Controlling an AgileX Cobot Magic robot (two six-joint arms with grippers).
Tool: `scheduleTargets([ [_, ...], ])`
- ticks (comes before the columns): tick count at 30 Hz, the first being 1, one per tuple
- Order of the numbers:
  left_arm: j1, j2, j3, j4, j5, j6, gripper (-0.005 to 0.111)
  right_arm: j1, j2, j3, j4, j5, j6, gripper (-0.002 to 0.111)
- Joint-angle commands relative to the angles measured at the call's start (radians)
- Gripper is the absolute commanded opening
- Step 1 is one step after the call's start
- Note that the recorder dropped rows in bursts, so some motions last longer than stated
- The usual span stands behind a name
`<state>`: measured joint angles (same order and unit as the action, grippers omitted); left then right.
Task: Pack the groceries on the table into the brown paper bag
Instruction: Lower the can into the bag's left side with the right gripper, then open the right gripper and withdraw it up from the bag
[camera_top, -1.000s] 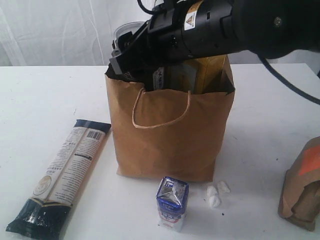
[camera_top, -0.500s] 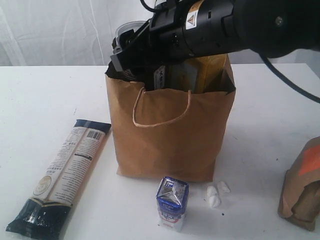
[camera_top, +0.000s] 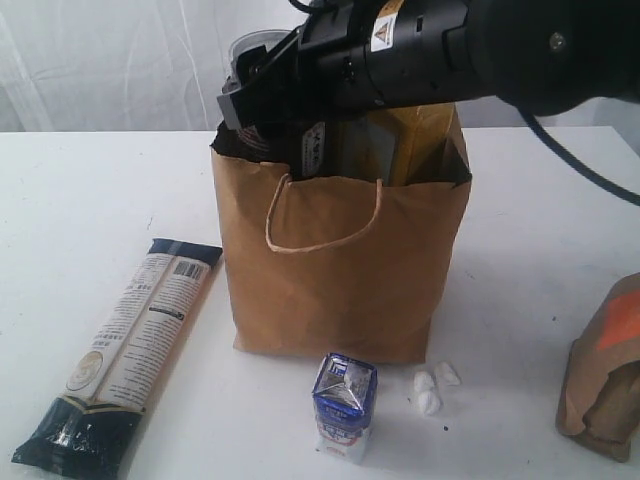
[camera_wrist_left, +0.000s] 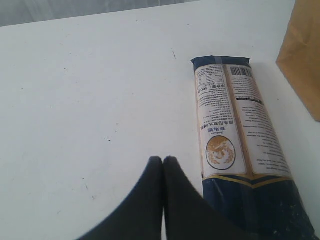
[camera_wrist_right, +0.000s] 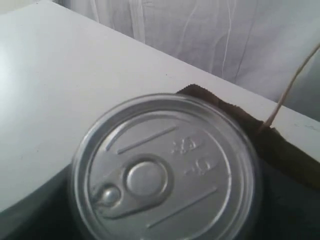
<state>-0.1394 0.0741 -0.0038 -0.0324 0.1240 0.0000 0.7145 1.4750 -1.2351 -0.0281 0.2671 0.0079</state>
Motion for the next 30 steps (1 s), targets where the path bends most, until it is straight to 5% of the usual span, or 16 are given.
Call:
scheduleTargets([
  [1, 0.002, -0.005, 0.004, -0.008, 0.004, 0.0, 0.0, -0.008, 0.031, -0.013, -0.002, -0.026, 0.004, 0.066],
  [7, 0.002, -0.005, 0.004, -0.008, 0.004, 0.0, 0.0, -0.008, 0.045, -0.013, -0.002, 0.05, 0.004, 0.068],
  [13, 0.002, -0.005, 0.004, -0.008, 0.004, 0.0, 0.0, -0.008, 0.007, -0.013, 0.002, 0.072, 0.004, 0.085],
  [30, 0.002, -0.005, 0.004, -0.008, 0.004, 0.0, 0.0, -0.008, -0.018, -0.013, 0.002, 0.079, -0.001, 0.086],
])
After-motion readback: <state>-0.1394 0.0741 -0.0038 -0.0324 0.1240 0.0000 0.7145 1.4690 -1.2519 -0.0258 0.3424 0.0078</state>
